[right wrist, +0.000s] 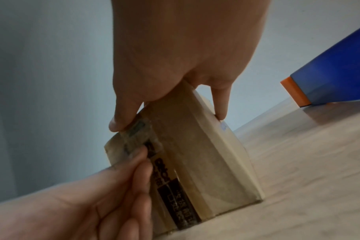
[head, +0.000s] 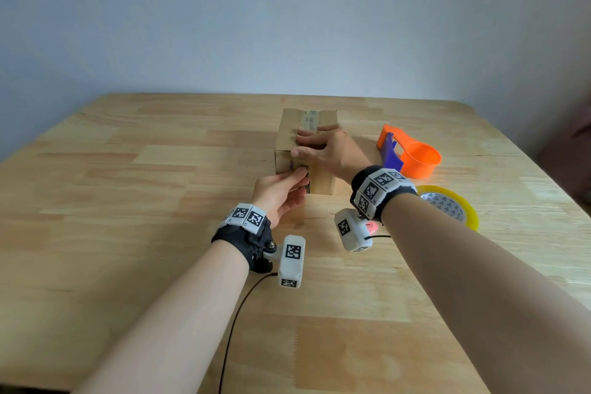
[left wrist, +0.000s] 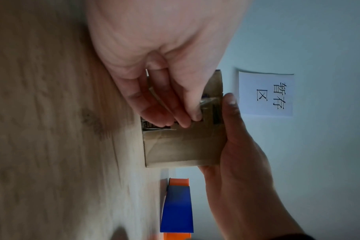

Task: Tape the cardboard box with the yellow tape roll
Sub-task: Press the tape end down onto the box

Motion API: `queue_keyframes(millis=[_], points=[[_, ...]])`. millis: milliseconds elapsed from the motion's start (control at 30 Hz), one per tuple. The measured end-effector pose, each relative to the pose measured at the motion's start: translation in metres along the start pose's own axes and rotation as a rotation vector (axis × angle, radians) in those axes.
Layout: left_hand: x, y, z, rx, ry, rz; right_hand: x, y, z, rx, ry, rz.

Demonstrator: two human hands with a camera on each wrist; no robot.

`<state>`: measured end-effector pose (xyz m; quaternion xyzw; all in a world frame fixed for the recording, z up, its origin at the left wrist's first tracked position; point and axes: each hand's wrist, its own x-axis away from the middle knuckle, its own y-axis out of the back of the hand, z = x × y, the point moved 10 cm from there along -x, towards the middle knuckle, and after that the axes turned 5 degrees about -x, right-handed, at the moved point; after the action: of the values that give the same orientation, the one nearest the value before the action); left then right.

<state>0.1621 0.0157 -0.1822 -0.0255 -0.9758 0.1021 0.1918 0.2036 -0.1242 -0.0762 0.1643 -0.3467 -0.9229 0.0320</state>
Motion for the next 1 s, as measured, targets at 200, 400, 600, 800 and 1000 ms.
queue_keyframes(millis=[200,400,600,800,1000], points=[[-0.004,-0.001,0.003,0.034,0.013,0.023,0.009,0.002,0.004,0.086,0.016,-0.051],[-0.007,0.0,0.005,0.02,0.009,0.069,0.011,0.002,0.003,0.138,0.013,-0.084],[-0.004,-0.005,0.005,-0.089,-0.031,0.11,0.014,0.0,0.003,0.171,0.031,-0.1],[-0.005,-0.003,0.006,-0.062,-0.015,0.131,0.017,-0.004,0.004,0.258,0.072,0.011],[-0.003,-0.004,0.005,-0.061,0.0,0.127,0.015,0.001,0.001,0.22,0.026,-0.112]])
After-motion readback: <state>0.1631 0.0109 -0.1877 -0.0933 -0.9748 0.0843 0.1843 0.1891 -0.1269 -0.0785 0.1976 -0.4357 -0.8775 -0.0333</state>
